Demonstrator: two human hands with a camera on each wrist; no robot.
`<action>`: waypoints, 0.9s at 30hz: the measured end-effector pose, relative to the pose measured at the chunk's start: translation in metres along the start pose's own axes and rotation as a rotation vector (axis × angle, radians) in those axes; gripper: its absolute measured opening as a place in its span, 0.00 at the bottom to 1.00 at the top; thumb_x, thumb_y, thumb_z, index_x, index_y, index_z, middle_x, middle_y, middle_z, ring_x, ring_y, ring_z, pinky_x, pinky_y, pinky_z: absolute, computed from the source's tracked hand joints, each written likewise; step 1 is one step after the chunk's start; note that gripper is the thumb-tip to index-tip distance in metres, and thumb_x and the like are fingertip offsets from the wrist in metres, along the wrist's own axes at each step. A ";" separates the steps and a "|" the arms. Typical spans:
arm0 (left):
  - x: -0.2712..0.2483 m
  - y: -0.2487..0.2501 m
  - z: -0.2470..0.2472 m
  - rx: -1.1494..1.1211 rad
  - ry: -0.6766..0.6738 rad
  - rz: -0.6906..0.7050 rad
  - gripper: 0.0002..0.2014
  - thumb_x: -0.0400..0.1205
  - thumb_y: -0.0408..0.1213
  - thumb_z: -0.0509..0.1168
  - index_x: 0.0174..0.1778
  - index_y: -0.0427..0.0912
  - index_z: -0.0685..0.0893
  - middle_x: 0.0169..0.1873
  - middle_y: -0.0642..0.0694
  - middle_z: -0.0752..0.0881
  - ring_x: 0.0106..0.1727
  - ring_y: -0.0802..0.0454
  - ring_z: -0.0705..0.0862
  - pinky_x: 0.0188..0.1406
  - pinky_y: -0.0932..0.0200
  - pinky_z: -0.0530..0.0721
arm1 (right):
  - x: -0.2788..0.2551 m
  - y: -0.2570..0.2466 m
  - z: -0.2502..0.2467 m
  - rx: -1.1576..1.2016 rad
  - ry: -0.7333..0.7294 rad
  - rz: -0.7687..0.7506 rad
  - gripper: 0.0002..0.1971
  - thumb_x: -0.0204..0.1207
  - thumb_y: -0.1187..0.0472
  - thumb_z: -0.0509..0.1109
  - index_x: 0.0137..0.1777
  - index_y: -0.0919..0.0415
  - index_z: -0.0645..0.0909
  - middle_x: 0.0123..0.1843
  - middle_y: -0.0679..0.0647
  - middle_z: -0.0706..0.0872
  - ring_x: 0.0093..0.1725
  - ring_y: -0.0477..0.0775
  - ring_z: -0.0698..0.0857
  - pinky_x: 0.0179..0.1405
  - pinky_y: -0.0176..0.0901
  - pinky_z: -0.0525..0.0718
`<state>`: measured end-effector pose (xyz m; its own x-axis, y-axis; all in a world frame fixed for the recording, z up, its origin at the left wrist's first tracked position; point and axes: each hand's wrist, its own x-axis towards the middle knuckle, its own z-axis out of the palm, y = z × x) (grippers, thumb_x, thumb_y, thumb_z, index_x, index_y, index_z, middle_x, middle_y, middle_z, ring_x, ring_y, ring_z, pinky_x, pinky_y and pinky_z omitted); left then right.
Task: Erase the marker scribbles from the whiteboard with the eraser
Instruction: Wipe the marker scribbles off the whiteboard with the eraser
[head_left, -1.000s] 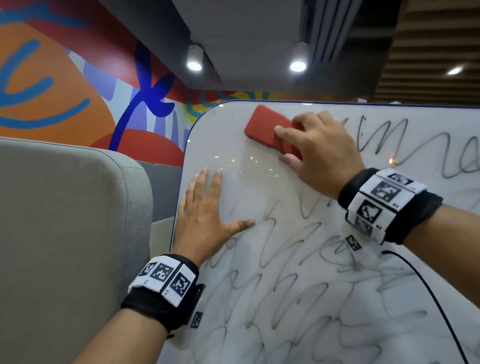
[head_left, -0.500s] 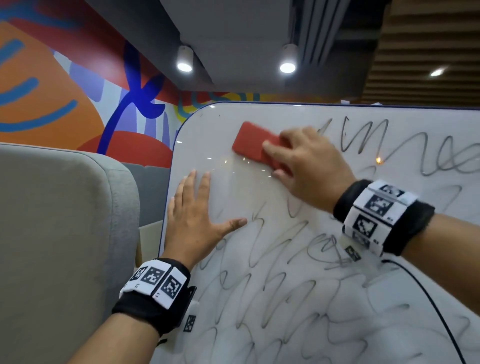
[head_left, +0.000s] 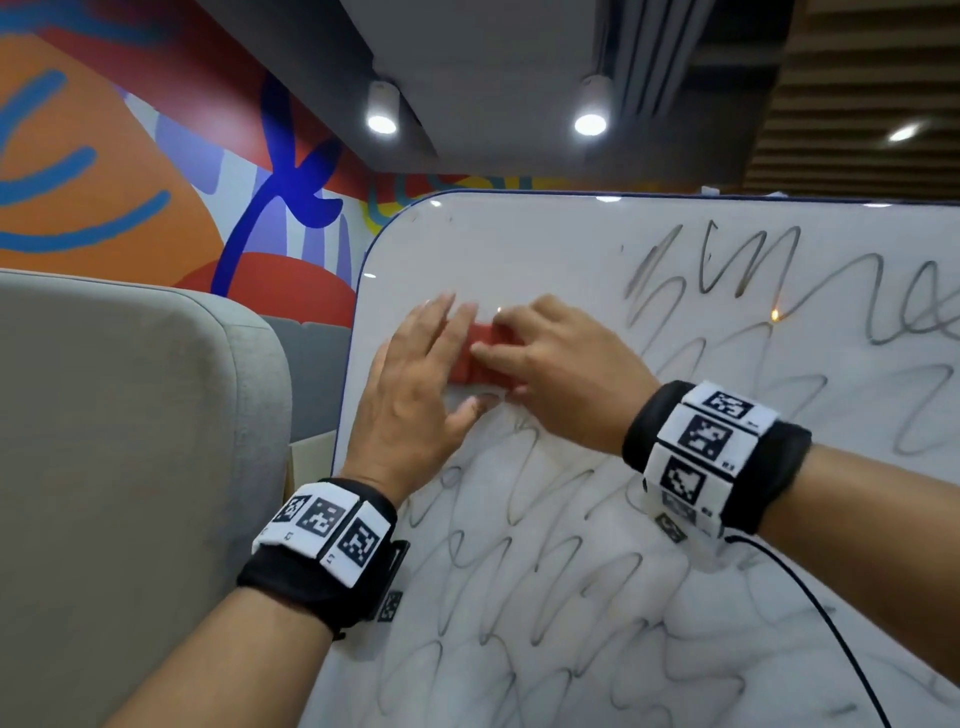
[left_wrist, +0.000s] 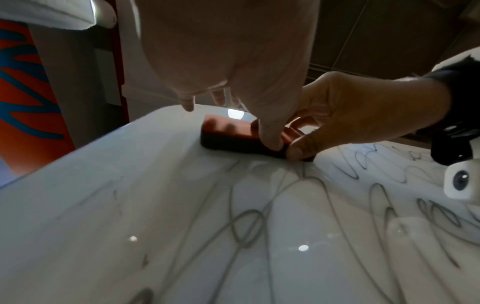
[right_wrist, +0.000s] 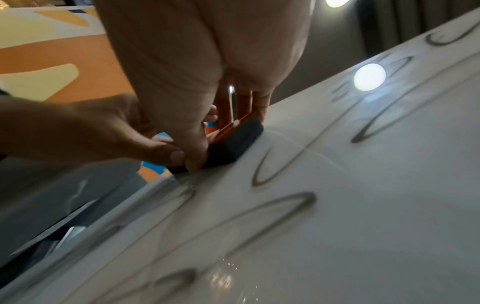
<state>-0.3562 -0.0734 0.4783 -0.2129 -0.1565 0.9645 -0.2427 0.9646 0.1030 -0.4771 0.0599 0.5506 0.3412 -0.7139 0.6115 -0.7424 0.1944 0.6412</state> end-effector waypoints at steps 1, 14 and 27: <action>0.000 -0.002 0.000 0.028 -0.004 0.038 0.41 0.76 0.42 0.77 0.83 0.48 0.66 0.82 0.48 0.68 0.84 0.47 0.62 0.80 0.40 0.67 | -0.001 -0.004 0.003 0.020 -0.024 -0.026 0.21 0.66 0.58 0.82 0.60 0.55 0.85 0.59 0.58 0.84 0.52 0.63 0.81 0.46 0.55 0.85; -0.015 -0.012 0.007 0.189 0.104 -0.116 0.30 0.82 0.50 0.68 0.82 0.54 0.70 0.60 0.43 0.78 0.55 0.42 0.78 0.45 0.46 0.84 | -0.008 0.062 -0.034 -0.201 -0.089 0.157 0.39 0.79 0.40 0.63 0.86 0.54 0.57 0.86 0.65 0.59 0.85 0.68 0.58 0.83 0.63 0.59; -0.027 -0.026 0.009 0.200 0.111 -0.073 0.27 0.84 0.46 0.66 0.81 0.53 0.72 0.61 0.40 0.79 0.57 0.40 0.77 0.48 0.41 0.85 | -0.019 0.046 -0.018 -0.251 -0.171 0.229 0.38 0.82 0.37 0.51 0.88 0.52 0.49 0.89 0.61 0.47 0.88 0.64 0.46 0.85 0.63 0.50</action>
<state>-0.3525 -0.0959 0.4474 -0.0849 -0.1897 0.9782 -0.4387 0.8886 0.1342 -0.5072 0.0947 0.5768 0.0658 -0.7307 0.6795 -0.6170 0.5054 0.6032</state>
